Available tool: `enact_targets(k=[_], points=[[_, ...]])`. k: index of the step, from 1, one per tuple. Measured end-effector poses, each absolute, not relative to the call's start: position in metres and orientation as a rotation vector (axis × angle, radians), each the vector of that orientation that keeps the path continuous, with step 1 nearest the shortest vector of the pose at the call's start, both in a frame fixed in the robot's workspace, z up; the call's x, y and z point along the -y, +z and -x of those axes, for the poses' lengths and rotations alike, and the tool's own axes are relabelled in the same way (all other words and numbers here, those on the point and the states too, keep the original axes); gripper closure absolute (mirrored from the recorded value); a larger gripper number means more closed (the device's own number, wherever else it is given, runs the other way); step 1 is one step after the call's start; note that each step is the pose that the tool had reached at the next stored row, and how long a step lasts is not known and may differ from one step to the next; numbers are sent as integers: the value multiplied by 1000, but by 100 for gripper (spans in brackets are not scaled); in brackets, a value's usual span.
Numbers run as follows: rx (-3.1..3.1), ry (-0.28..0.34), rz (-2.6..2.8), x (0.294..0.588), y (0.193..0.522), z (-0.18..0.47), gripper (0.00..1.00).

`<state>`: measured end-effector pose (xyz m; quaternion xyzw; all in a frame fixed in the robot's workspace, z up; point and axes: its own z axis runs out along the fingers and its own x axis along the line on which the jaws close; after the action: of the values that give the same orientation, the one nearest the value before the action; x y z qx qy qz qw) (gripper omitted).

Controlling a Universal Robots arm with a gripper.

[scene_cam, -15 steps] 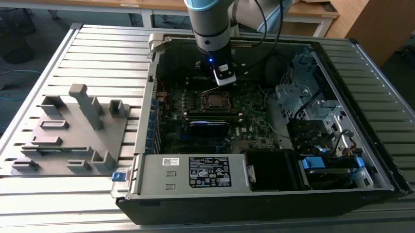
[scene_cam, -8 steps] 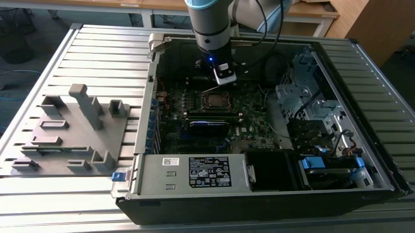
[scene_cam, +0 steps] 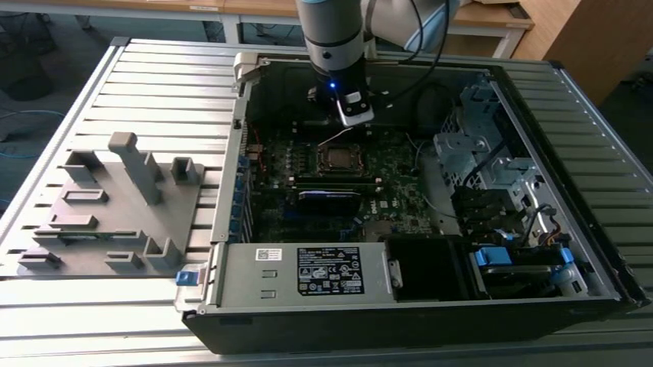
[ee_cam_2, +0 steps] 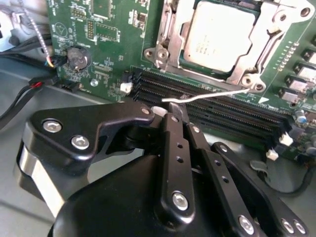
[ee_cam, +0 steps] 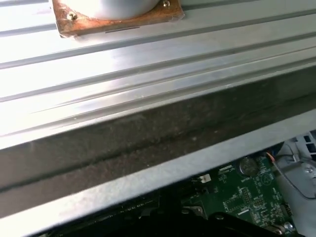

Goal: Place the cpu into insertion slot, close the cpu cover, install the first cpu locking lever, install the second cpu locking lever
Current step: 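Install the first cpu locking lever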

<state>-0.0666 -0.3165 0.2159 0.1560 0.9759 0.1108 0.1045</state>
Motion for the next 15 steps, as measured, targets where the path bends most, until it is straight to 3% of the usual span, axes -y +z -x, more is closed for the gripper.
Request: enact_targets(k=[15], points=[[-2877,336,-461,317,240,67,90]])
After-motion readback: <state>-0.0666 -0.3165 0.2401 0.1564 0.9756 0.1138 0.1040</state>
